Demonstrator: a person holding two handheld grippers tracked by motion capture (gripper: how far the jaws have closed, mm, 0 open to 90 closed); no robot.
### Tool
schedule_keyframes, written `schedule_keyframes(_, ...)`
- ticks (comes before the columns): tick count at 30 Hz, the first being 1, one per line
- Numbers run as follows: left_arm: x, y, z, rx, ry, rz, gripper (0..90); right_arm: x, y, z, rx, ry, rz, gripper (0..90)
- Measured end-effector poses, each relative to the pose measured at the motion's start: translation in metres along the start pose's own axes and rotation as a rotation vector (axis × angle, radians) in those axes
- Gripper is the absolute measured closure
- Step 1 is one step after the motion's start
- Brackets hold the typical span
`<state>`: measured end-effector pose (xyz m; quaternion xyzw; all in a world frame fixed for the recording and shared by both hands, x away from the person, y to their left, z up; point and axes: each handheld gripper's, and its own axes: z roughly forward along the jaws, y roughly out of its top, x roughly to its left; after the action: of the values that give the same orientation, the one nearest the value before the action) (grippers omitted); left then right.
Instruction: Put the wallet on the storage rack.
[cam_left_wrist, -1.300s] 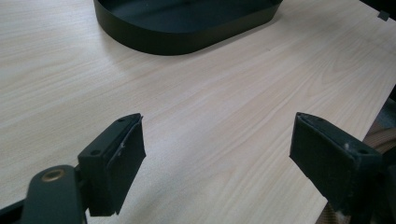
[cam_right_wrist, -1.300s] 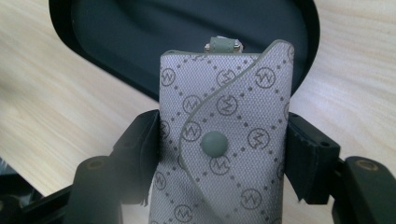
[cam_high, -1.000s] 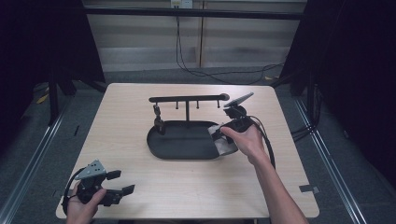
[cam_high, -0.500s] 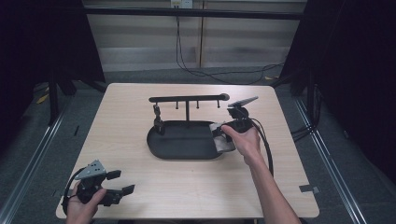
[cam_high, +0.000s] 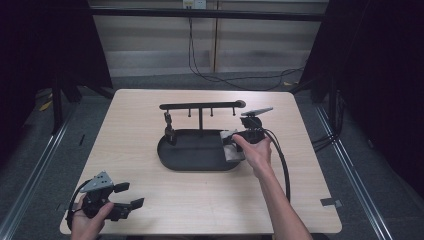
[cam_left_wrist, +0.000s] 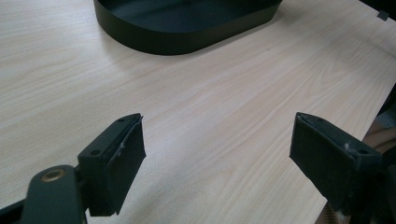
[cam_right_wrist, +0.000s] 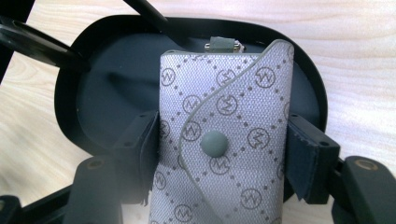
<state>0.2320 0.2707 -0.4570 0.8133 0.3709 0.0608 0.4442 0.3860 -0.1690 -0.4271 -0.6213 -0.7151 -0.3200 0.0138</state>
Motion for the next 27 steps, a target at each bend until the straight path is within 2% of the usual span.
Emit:
schedule_keyframes(13, 0.000, 0.000, 0.000, 0.000, -0.002, -0.001, 17.8, -0.001, 0.001, 0.020, -0.015, -0.001, 0.018, 34.6)
schedule_keyframes(20, 0.000, 0.000, 0.000, 0.003, -0.003, 0.001, 17.8, -0.004, 0.001, 0.033, -0.023, -0.019, 0.005, 34.5)
schedule_keyframes(27, 0.001, 0.000, 0.000, 0.004, -0.002, -0.002, 17.8, -0.003, -0.001, 0.043, -0.007, -0.047, -0.028, 34.4)
